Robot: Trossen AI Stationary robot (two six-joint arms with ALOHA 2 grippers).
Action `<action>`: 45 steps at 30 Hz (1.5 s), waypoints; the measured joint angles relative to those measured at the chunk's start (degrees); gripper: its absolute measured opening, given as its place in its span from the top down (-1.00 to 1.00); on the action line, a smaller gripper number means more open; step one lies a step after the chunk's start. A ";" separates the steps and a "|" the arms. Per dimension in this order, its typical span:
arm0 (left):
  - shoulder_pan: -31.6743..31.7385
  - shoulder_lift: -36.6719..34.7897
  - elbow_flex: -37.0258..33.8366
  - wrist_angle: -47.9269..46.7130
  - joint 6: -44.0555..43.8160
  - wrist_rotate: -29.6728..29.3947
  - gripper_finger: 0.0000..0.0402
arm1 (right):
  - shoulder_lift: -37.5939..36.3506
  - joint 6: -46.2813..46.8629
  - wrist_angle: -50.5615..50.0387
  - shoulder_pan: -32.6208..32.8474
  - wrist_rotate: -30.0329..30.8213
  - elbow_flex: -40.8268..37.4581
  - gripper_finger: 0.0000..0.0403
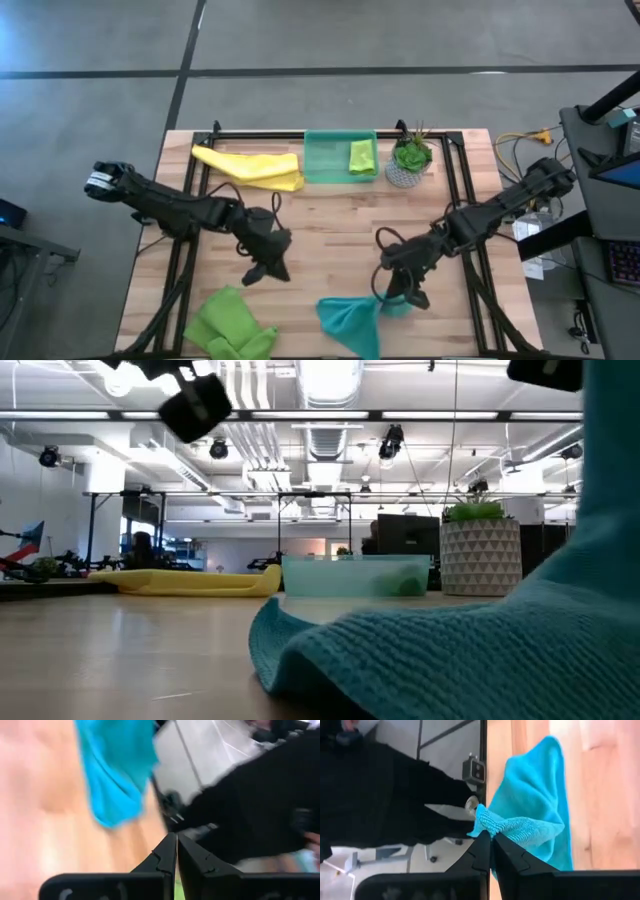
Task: Fold microfiber towels
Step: Fold the blue microfiber cloth
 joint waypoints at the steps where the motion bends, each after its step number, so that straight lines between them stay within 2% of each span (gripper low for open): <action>1: 0.56 0.00 0.18 0.52 1.87 -1.88 1.00 | -0.16 0.00 -0.03 -0.60 0.03 0.55 0.96; 3: 1.74 0.00 0.53 3.14 5.24 -6.03 1.00 | -0.30 -0.08 0.17 -2.03 0.34 1.44 0.96; 6: 3.22 0.05 0.64 12.22 8.44 -12.42 1.00 | -0.36 -0.19 0.07 -4.59 0.66 2.32 0.96; 9: 4.43 1.62 0.49 21.50 5.70 -21.21 1.00 | -0.56 -0.15 0.03 -7.37 0.66 2.48 0.96; 12: 5.54 4.67 0.39 28.88 4.69 -23.39 0.93 | -0.61 -0.15 -0.05 -9.99 0.66 2.41 0.96; 15: 5.86 8.44 0.95 31.98 1.85 -23.45 0.72 | -0.67 -0.03 -0.04 -12.52 0.66 2.36 0.96; 23: 5.86 19.29 3.07 42.42 -9.63 -20.55 -0.12 | -0.70 0.25 -0.08 -18.90 0.76 2.12 0.96; 26: 5.92 21.04 5.21 41.47 -11.85 -22.41 -0.30 | -0.52 0.20 -0.33 -21.21 0.79 2.06 0.96; 29: 5.92 21.42 6.44 41.10 -10.69 -26.25 -0.33 | -0.51 -0.54 -2.48 -23.20 3.11 2.02 0.96; 31: 5.92 21.37 7.70 38.72 -10.15 -29.88 -0.32 | -0.51 -1.40 -3.86 -24.49 5.04 1.99 0.96; 35: 5.92 21.52 11.40 27.59 -7.19 -35.85 -0.25 | -0.51 -2.65 -3.95 -26.96 5.72 2.16 0.96; 41: 5.87 23.93 17.44 18.06 -6.00 -45.91 -0.17 | -0.51 -4.05 -3.77 -28.71 6.85 2.77 0.96; 45: 6.08 26.67 20.63 15.51 -6.21 -48.13 -0.10 | -0.51 -5.29 -2.88 -28.69 7.22 3.71 0.96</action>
